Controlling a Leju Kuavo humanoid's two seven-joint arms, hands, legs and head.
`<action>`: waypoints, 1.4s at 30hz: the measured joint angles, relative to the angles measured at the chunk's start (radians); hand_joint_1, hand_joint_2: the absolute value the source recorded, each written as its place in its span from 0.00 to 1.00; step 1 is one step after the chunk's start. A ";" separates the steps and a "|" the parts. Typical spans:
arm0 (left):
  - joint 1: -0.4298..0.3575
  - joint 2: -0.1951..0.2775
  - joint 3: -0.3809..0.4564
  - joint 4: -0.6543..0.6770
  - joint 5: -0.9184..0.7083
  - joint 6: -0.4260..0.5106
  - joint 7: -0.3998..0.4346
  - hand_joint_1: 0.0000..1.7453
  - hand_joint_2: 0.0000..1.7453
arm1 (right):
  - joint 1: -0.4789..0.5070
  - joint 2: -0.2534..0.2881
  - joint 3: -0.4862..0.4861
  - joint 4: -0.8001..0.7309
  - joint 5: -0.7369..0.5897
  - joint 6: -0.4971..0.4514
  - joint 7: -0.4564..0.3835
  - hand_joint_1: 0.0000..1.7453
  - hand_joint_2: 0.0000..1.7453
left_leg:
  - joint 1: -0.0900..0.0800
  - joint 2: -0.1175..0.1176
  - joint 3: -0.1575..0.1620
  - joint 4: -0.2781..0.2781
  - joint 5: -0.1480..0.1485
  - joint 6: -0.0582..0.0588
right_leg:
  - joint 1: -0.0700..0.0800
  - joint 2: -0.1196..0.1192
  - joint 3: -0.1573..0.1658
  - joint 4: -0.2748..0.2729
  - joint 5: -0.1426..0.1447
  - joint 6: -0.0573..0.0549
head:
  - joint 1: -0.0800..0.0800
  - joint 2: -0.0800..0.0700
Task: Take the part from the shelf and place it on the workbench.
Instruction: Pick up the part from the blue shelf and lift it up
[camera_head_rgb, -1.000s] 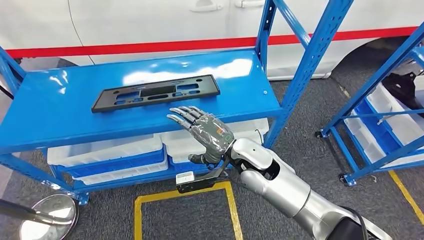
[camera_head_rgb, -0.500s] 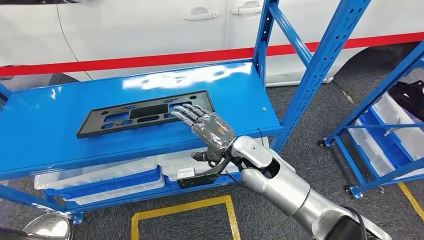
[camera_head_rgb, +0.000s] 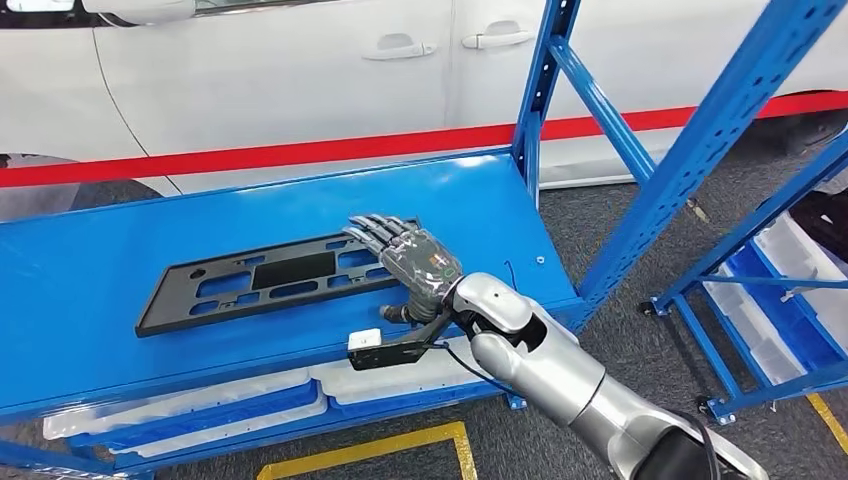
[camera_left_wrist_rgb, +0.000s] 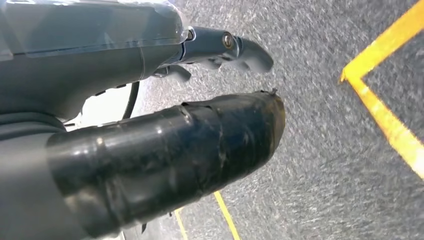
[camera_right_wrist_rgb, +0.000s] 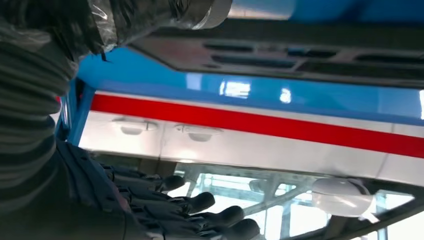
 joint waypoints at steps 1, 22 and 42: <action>-0.001 0.000 0.000 0.000 0.000 0.000 0.000 0.00 0.00 | -0.002 0.000 -0.001 0.002 0.000 0.000 0.000 0.00 1.00 | 0.002 0.000 0.016 -0.008 -0.005 0.003 | -0.001 -0.002 -0.030 0.050 0.000 0.005 | 0.000 0.000; -0.013 -0.005 0.008 0.003 -0.020 0.019 -0.004 0.00 0.00 | 0.020 0.040 0.082 0.083 0.046 0.048 -0.016 0.00 1.00 | 0.025 0.006 -0.020 0.234 -0.186 -0.072 | -0.017 -0.011 -0.121 -0.066 0.101 -0.033 | -0.003 0.000; -0.010 -0.011 0.063 0.003 -0.012 0.025 -0.008 0.00 0.00 | 0.091 0.099 -0.098 -0.430 -0.974 0.300 -0.102 0.00 0.00 | 0.011 0.007 0.045 0.018 -0.067 -0.036 | -0.018 -0.012 -0.104 -0.064 0.084 -0.011 | -0.002 0.000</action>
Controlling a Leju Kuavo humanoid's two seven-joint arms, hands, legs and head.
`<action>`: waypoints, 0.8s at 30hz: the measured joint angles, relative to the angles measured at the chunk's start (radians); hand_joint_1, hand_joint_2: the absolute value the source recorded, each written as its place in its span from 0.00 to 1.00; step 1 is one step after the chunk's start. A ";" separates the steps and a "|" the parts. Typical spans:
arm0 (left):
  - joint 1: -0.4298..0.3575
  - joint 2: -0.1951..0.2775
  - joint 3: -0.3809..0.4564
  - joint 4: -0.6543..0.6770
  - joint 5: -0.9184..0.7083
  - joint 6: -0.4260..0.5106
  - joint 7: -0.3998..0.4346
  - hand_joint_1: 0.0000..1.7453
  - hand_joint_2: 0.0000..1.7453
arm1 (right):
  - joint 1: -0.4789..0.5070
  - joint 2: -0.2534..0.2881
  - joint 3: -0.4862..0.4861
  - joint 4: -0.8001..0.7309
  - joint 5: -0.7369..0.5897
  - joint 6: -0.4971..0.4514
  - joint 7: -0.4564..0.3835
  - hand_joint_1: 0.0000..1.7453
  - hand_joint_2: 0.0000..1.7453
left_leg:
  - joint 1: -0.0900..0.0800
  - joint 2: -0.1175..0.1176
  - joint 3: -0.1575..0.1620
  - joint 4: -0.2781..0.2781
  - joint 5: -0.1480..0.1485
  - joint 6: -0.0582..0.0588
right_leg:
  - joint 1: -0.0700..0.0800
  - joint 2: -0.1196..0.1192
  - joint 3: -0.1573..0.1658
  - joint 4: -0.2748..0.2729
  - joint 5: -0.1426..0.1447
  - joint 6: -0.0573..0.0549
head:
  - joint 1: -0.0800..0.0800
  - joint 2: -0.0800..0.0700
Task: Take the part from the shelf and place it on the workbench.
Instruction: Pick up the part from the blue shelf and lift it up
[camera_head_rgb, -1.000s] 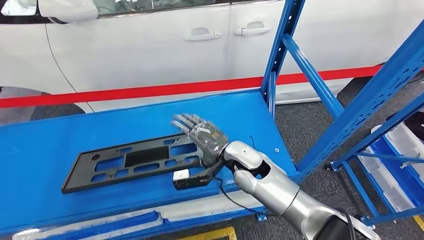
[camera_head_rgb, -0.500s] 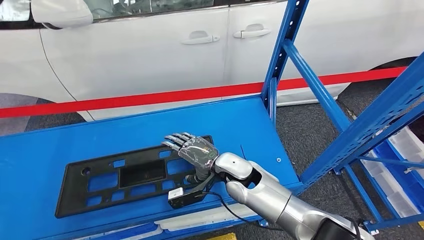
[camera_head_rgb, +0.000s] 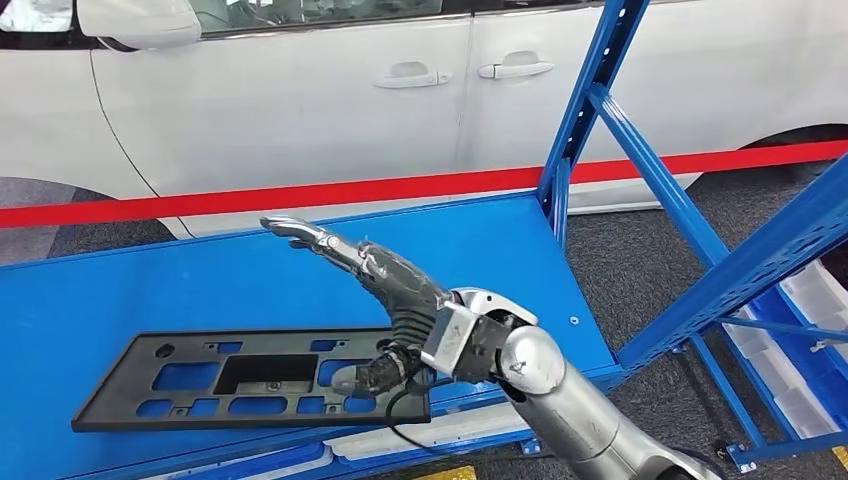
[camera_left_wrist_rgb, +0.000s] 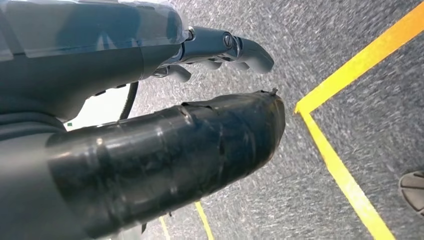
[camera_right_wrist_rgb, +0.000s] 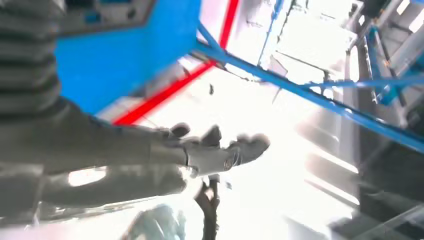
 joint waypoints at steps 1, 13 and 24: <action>0.000 -0.001 0.002 0.000 -0.001 0.000 0.000 0.00 0.00 | 0.001 0.001 -0.007 -0.021 0.004 -0.006 -0.006 0.00 0.00 | 0.000 0.000 0.000 0.000 0.000 0.001 | 0.000 0.000 0.000 0.000 0.000 0.004 | 0.000 0.000; 0.000 -0.002 0.015 0.000 -0.011 -0.002 -0.004 0.00 0.00 | 0.039 -0.019 -0.038 -0.124 0.133 -0.016 -0.038 0.00 1.00 | 0.000 0.000 0.000 0.000 -0.001 0.001 | 0.002 0.001 -0.002 0.001 -0.001 0.015 | 0.000 0.000; -0.001 -0.003 0.021 0.000 -0.042 -0.012 -0.006 0.00 0.00 | 0.119 -0.175 0.112 -0.119 0.795 -0.062 0.022 0.00 1.00 | 0.000 0.000 0.000 0.000 -0.001 0.001 | 0.002 0.000 -0.003 0.003 -0.002 0.016 | 0.000 0.000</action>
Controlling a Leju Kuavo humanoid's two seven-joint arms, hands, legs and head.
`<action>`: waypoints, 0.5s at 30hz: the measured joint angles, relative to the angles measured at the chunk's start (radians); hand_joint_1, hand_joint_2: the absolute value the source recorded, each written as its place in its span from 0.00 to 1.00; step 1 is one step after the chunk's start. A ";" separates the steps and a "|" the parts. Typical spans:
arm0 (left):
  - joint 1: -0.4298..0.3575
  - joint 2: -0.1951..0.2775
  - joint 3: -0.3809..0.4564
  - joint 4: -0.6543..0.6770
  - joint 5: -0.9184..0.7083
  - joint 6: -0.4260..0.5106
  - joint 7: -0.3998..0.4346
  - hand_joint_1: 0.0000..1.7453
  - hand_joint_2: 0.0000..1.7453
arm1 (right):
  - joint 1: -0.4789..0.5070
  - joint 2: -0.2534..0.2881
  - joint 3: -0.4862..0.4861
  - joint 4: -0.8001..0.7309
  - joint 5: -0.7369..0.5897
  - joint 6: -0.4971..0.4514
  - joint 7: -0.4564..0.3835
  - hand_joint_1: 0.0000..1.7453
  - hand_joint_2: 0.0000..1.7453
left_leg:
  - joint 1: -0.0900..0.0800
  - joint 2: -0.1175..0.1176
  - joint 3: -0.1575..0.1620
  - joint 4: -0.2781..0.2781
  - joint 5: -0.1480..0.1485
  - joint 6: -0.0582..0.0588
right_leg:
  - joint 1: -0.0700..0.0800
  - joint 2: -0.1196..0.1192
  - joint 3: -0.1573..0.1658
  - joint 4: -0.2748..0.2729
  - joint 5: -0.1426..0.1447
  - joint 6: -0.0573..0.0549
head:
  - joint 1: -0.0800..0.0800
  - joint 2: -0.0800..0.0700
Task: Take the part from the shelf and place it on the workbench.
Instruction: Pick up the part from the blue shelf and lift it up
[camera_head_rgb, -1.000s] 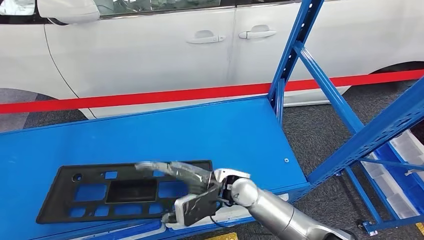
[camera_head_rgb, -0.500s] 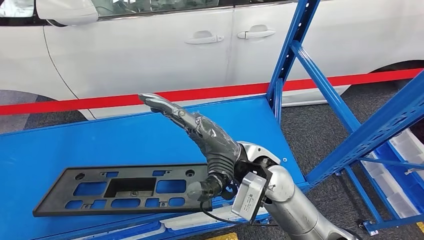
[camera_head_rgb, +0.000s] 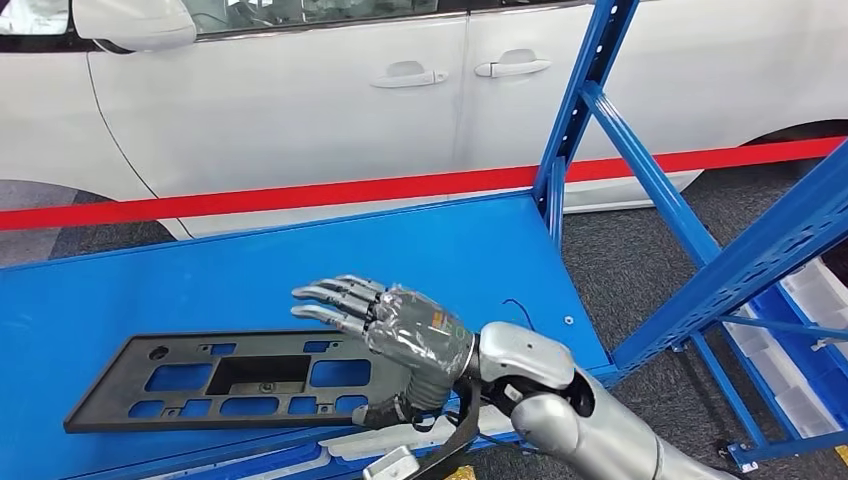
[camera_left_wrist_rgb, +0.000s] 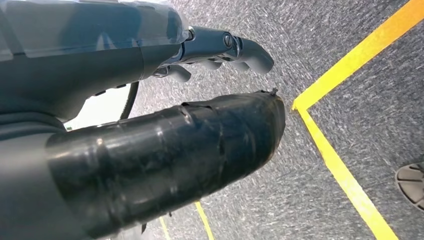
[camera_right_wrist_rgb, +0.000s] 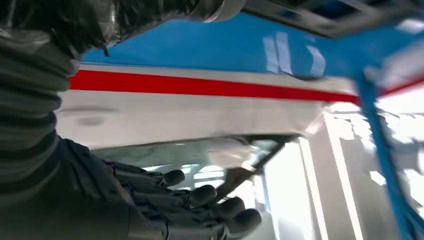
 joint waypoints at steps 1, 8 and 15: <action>0.000 0.000 0.000 0.000 -0.004 -0.002 0.001 0.00 0.00 | 0.013 -0.011 0.035 0.005 0.051 -0.024 0.014 0.00 1.00 | 0.000 0.000 0.000 0.000 0.000 0.000 | 0.000 0.000 0.000 0.000 0.000 0.000 | 0.000 0.000; -0.002 0.000 0.000 0.000 -0.016 -0.008 0.004 0.00 0.00 | 0.029 -0.050 0.183 0.050 0.132 -0.085 0.060 0.00 1.00 | 0.000 0.000 0.000 0.000 0.000 0.000 | 0.000 0.000 -0.001 0.001 -0.001 -0.001 | 0.000 0.000; -0.002 0.000 0.000 0.000 -0.028 -0.008 0.003 0.00 0.00 | 0.027 -0.058 0.223 0.089 0.145 -0.108 0.076 0.00 1.00 | 0.000 0.000 0.000 0.000 0.000 0.000 | 0.000 0.000 -0.001 0.001 -0.001 -0.001 | 0.000 0.000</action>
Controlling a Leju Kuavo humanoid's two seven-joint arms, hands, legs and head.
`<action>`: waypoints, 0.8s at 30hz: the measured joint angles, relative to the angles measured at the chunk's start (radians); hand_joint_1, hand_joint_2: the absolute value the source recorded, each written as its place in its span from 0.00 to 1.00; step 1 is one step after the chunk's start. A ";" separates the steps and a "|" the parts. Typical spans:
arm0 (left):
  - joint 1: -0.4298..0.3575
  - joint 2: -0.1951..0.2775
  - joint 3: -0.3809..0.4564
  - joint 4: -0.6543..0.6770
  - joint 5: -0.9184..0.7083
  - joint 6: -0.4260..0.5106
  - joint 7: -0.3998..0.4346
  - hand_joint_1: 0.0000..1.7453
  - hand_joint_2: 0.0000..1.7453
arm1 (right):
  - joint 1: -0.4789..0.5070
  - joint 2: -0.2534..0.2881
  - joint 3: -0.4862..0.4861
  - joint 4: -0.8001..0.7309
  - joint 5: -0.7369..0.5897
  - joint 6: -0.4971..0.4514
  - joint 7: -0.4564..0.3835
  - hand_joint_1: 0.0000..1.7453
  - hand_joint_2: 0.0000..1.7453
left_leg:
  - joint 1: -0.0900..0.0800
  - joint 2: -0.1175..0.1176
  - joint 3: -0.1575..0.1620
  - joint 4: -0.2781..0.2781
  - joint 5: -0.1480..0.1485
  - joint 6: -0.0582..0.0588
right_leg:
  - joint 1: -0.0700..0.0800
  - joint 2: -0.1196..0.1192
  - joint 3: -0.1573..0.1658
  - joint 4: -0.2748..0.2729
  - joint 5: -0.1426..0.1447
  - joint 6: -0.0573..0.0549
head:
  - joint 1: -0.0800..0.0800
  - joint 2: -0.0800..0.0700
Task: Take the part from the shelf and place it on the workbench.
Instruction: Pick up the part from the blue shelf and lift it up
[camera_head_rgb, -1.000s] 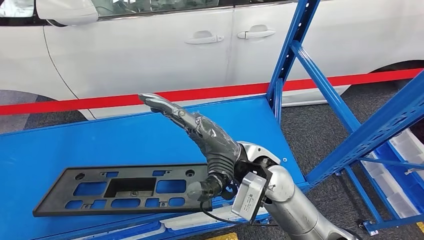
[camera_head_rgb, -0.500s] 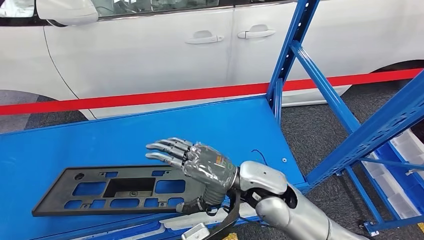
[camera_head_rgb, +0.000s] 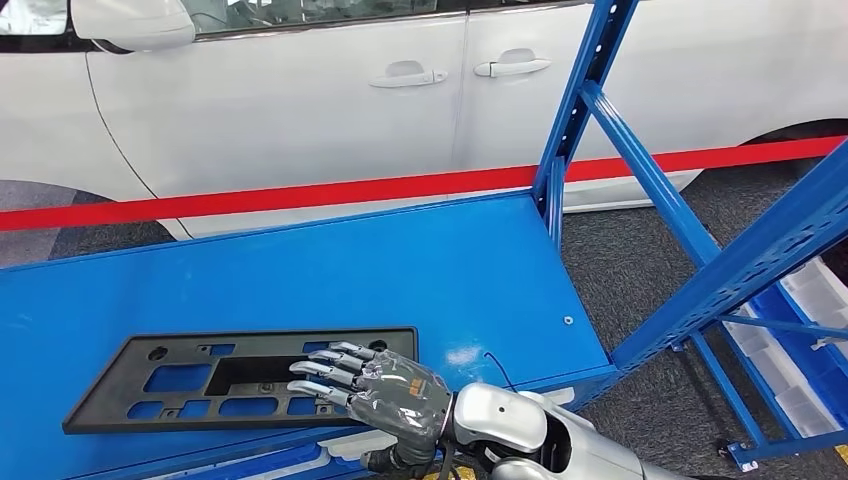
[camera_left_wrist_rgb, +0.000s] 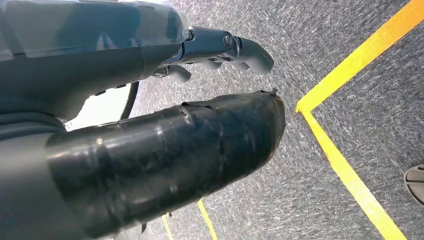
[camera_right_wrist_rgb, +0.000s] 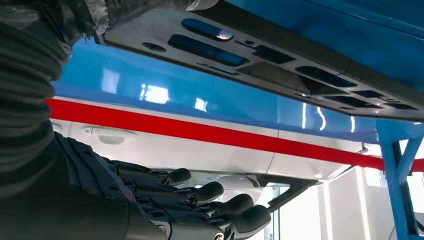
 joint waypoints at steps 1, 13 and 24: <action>0.000 0.000 0.000 0.000 -0.001 0.000 -0.001 0.00 0.00 | 0.000 -0.001 0.003 0.004 0.000 -0.001 0.002 0.00 1.00 | 0.000 0.000 0.000 0.000 0.000 0.000 | 0.000 0.000 0.000 0.000 0.000 0.000 | 0.000 0.000; 0.000 0.000 0.000 0.000 -0.004 -0.003 -0.006 0.00 0.00 | -0.001 -0.014 0.016 0.020 -0.002 -0.001 0.011 0.00 1.00 | 0.000 0.000 0.000 0.000 0.000 0.000 | 0.000 0.000 0.000 0.000 0.000 0.000 | 0.000 0.000; 0.000 0.000 0.006 0.000 -0.026 -0.002 -0.012 0.00 0.00 | -0.013 -0.013 0.041 0.058 0.016 0.003 0.049 0.00 1.00 | 0.000 0.000 0.000 0.000 0.000 0.000 | 0.000 0.000 0.000 0.000 0.000 0.000 | 0.000 0.000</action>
